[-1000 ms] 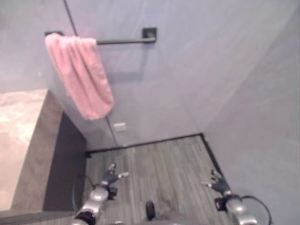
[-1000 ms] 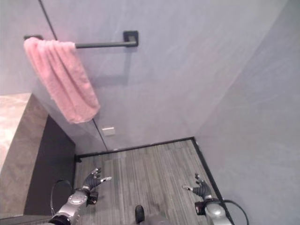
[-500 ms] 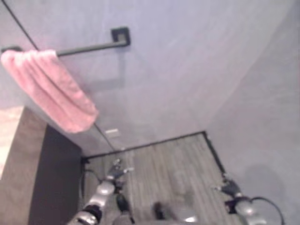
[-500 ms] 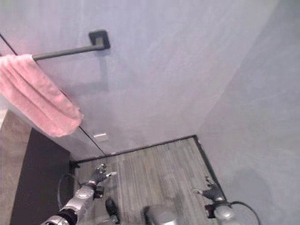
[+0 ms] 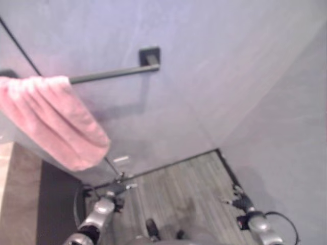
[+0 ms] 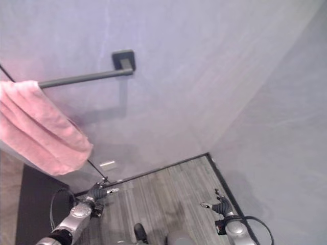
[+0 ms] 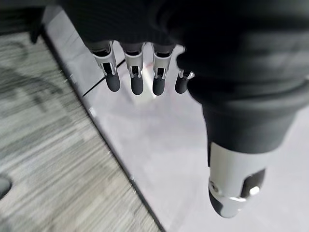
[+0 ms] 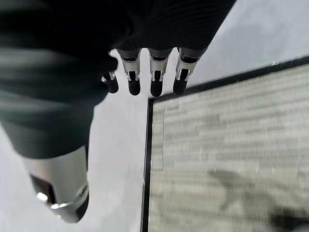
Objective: Put brush and paste in cup on sink, flatten towel.
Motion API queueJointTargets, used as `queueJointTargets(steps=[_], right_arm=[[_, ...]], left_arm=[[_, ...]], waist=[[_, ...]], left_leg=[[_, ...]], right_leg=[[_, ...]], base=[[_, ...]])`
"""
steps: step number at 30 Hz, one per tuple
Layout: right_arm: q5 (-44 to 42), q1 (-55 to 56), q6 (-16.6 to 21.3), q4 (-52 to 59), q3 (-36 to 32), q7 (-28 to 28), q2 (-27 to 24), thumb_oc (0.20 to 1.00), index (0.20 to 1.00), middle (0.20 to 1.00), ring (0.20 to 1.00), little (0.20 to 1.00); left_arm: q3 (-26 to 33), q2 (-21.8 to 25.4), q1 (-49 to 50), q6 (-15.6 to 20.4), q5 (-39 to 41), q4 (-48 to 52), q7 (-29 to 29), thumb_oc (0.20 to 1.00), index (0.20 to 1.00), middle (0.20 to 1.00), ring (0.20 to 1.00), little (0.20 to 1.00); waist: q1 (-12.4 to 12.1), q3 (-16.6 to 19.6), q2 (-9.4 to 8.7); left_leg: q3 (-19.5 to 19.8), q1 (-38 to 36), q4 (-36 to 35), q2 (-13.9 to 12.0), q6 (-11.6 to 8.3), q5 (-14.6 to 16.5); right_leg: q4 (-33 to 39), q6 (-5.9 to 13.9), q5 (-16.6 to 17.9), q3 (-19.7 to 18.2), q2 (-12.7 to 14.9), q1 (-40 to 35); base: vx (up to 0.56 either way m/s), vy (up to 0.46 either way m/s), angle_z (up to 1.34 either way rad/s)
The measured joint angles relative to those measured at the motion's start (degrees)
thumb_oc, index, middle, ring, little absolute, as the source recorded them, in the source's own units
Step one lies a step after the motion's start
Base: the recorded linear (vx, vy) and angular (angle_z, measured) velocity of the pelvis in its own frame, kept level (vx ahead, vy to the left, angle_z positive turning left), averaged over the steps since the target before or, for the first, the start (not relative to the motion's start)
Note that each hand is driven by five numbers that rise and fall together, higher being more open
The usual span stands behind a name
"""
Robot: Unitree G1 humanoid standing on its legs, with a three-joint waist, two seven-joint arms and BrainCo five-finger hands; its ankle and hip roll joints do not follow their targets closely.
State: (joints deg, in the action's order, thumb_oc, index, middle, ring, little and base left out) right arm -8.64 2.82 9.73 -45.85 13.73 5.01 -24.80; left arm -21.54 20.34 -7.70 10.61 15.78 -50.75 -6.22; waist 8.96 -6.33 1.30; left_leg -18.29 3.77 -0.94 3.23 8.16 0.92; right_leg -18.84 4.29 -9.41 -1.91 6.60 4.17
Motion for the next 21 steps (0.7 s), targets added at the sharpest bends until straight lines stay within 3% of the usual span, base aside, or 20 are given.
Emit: queueJointTargets(steps=[1, 4, 7, 9, 13, 15, 16, 19, 21], right_arm=[[0.2, 0.1, -0.1, 0.0, 0.2, -0.2, 0.6, 1.000, 1.000, 1.000, 1.000, 1.000], [0.2, 0.1, 0.0, 0.3, 0.1, -0.3, 2.5, 1.000, 1.000, 1.000, 1.000, 1.000], [-0.1, 0.1, 0.1, 1.6, 0.0, -0.5, 2.6, 1.000, 1.000, 1.000, 1.000, 1.000], [-0.3, 0.6, 0.3, 2.9, 0.0, -0.6, 2.5, 1.000, 1.000, 1.000, 1.000, 1.000], [-0.3, 0.7, 0.8, 3.0, 0.0, -0.7, 2.5, 1.000, 1.000, 1.000, 1.000, 1.000], [-0.3, 0.9, 0.7, 2.9, 0.0, -0.9, 2.4, 1.000, 1.000, 1.000, 1.000, 1.000], [-0.3, 0.9, 0.7, 3.0, 0.0, -1.0, 2.4, 1.000, 1.000, 1.000, 1.000, 1.000], [-0.3, 1.5, 0.8, 3.5, 0.0, -1.6, 2.3, 1.000, 1.000, 1.000, 1.000, 1.000], [-0.4, 1.9, 0.8, 3.7, -0.1, -1.6, 2.1, 1.000, 1.000, 1.000, 1.000, 1.000]], left_arm=[[0.2, 0.8, 0.0, 0.0, 0.0, 0.5, 0.0, 1.000, 1.000, 1.000, 1.000, 1.000], [0.4, 3.0, 1.1, 0.0, -0.8, 2.0, -0.2, 1.000, 1.000, 1.000, 1.000, 1.000], [0.8, 5.0, 4.1, 0.0, -1.2, 7.0, -0.1, 1.000, 1.000, 1.000, 1.000, 1.000], [0.8, 6.2, 5.3, -0.1, -2.0, 8.9, 0.2, 1.000, 1.000, 1.000, 1.000, 1.000], [0.8, 6.8, 5.8, -0.1, -3.5, 9.7, 1.0, 1.000, 1.000, 1.000, 1.000, 1.000], [1.0, 7.1, 6.3, -0.1, -4.2, 9.7, 1.2, 1.000, 1.000, 1.000, 1.000, 1.000], [1.2, 7.0, 6.6, -0.1, -4.5, 9.7, 1.3, 1.000, 1.000, 1.000, 1.000, 1.000], [1.6, 6.9, 8.1, -0.2, -4.4, 11.8, 1.8, 1.000, 1.000, 1.000, 1.000, 1.000], [1.5, 6.9, 8.9, -0.4, -4.4, 13.6, 2.2, 1.000, 1.000, 1.000, 1.000, 1.000]], waist=[[-0.2, 0.0, 0.00], [-1.5, 0.6, -1.04], [-2.3, 1.6, -2.77], [-2.6, 2.2, -4.02], [-3.0, 2.2, -5.13], [-3.0, 1.9, -5.49], [-3.1, 1.8, -5.68], [-3.2, 0.8, -6.34], [-3.9, 0.3, -5.97]], left_leg=[[0.0, 0.2, 0.0, 0.6, 0.27, 0.2], [-1.0, 0.0, -0.1, 0.4, 0.16, 0.7], [-1.7, 0.1, -0.3, 0.4, -0.34, 1.2], [-2.2, 0.2, -0.3, 0.5, -0.37, 1.2], [-2.4, 0.2, -0.2, 0.5, -0.84, 1.2], [-2.7, 0.1, 0.1, 0.4, -1.37, 1.3], [-2.7, -0.2, 0.2, 0.3, -1.74, 1.3], [-1.5, -0.9, 0.1, -0.4, -3.64, 1.1], [-0.2, -0.8, 0.1, -0.9, -4.82, 0.4]], right_leg=[[0.4, 2.06, 1.3, -0.2, 3.0, 0.8], [3.6, 5.68, 4.9, 0.3, 5.4, 1.1], [6.9, 7.33, 5.9, -1.9, 3.5, 1.8], [10.4, 7.42, 6.1, -1.8, 1.8, 1.9], [15.6, 6.23, 6.8, -2.5, -0.1, 2.7], [17.6, 4.76, 7.9, -0.9, -0.5, 2.9], [18.1, 4.29, 8.1, 0.7, -0.4, 2.7], [21.5, 1.31, 11.6, -0.3, -2.1, 0.6], [23.1, 0.33, 13.0, 0.1, -2.9, -0.7]], base=[[0.07, 0.206, 0.08], [0.06, 0.119, -0.05], [0.02, 0.010, -0.19], [-0.01, -0.029, -0.15], [0.00, -0.138, -0.06], [0.05, -0.183, 0.00], [0.07, -0.263, 0.03], [0.06, -0.286, 0.18], [0.04, -0.236, 0.23]])
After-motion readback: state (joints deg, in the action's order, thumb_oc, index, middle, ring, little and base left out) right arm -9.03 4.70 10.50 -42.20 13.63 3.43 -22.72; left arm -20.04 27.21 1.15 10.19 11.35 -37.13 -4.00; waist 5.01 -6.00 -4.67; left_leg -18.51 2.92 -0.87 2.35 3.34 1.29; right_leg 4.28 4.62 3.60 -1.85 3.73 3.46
